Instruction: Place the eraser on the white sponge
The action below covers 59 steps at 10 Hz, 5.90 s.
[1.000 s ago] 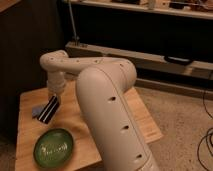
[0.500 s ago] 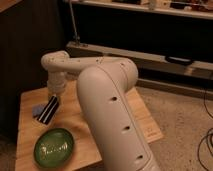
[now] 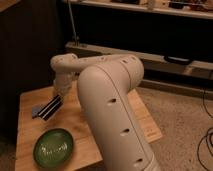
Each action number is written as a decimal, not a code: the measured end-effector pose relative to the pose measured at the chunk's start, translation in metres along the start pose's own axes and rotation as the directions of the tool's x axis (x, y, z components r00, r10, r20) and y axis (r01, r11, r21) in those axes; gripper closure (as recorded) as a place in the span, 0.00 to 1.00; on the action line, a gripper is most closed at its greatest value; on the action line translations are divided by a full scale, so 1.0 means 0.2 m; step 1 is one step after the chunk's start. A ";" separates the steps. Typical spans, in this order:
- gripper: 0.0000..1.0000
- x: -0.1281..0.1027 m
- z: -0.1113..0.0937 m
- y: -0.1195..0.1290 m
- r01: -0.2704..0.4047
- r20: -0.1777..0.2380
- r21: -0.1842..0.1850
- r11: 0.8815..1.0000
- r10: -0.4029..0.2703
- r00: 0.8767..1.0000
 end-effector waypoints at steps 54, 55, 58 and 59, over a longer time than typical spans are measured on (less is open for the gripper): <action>0.91 0.02 0.10 0.32 0.110 -0.127 -0.077 0.991 -0.119 0.985; 0.91 0.04 0.06 0.33 0.120 -0.133 -0.095 0.988 -0.132 0.982; 0.91 0.08 -0.02 0.32 0.133 -0.156 -0.132 0.982 -0.153 0.976; 0.91 0.09 -0.03 0.32 0.138 -0.169 -0.146 0.980 -0.162 0.972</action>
